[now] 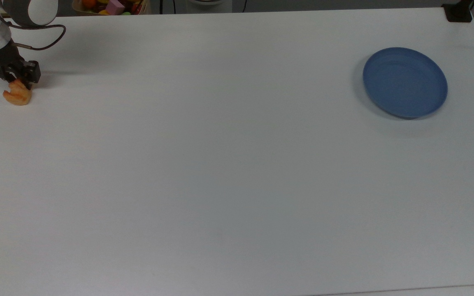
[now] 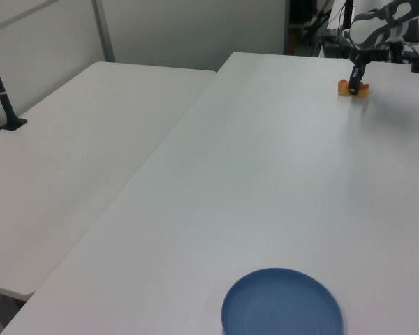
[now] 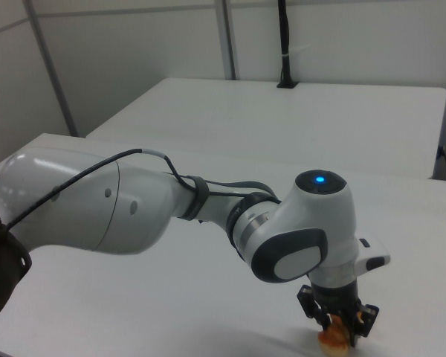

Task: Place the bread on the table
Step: 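Lower the bread roll onto the bare table and open the gripper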

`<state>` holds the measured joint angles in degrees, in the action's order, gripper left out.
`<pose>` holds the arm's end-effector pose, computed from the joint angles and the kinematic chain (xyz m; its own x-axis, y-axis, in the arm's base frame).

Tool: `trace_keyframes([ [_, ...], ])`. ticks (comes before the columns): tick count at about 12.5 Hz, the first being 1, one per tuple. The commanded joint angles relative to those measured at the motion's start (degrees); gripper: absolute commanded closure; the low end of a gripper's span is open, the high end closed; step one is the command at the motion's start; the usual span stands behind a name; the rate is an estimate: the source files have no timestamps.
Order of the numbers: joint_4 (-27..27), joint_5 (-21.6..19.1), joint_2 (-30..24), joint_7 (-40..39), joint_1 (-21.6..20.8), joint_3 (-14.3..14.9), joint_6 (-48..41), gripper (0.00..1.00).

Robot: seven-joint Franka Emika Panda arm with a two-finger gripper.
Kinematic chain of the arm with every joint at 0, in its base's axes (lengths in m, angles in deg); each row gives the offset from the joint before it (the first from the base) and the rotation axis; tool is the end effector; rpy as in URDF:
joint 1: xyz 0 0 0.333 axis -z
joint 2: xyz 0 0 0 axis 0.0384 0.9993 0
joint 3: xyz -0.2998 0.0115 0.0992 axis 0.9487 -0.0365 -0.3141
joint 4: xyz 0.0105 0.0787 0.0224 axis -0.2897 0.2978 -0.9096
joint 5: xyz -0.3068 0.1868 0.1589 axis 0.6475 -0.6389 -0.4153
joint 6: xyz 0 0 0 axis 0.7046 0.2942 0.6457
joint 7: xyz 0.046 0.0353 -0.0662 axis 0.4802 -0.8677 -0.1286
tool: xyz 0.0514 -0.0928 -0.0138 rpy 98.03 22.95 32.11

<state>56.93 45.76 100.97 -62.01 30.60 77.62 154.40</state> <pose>0.5481 -0.4072 0.3113 0.9989 -0.0036 0.0476 -0.0078 -0.9961 0.0879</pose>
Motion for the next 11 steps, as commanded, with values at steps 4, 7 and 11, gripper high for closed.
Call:
trace_keyframes([
  [4,0.37,0.55,-1.23,-1.92,0.95,-0.66,0.26,0.0],
  [7,0.1,-0.23,-5.78,-0.95,0.16,-0.66,-4.72,0.0],
  [11,-1.21,-0.5,-14.49,9.57,-2.64,-1.89,-15.45,0.0],
])
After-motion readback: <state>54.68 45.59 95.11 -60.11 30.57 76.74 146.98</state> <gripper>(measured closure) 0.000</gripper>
